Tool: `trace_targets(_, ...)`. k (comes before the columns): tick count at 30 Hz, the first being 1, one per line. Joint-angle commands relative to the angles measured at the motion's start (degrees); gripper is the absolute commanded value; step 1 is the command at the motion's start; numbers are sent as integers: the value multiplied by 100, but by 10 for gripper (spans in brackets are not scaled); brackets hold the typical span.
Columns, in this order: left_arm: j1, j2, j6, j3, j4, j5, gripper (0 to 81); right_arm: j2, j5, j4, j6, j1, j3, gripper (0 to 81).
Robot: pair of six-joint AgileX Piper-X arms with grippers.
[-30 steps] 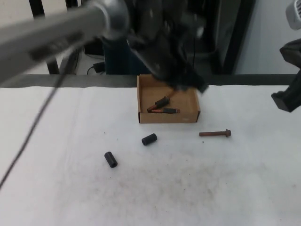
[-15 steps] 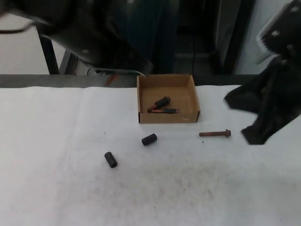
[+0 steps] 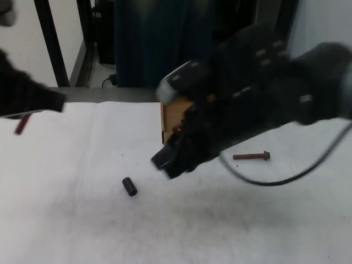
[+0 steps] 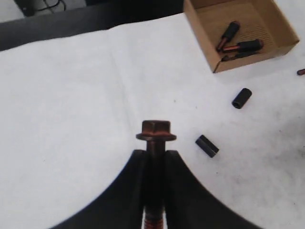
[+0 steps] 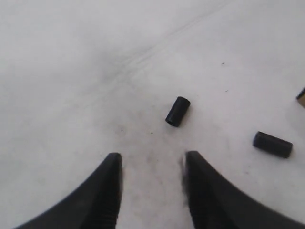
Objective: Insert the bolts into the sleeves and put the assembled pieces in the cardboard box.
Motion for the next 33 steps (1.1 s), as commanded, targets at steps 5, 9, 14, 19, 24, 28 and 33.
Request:
trace_targets(5, 808, -683, -132, 486, -66, 179, 8, 1119, 460, 186, 153, 575, -951, 361)
trace_targets(9, 929, -898, -132, 529, -66, 264, 8, 1627, 856, 369, -73, 724, -1399, 400)
trace_targets(14, 928, -1069, -17, 530, -66, 264, 8, 2181, 1257, 541, -228, 724, -1788, 365)
trace_targets(19, 928, -1116, -1, 530, -66, 384, 8, 2519, 1478, 512, -358, 712, -1960, 365)
trace_targets(24, 928, -1114, -1, 550, -66, 438, 8, 2662, 1616, 224, -358, 712, -2053, 365)
trace_targets(28, 928, -1114, -1, 557, -66, 456, 8, 2793, 1652, 132, -358, 712, -2100, 365)
trace_targets(33, 928, -1114, -1, 557, -66, 476, 8, 2893, 1723, 92, -358, 712, -2123, 322)
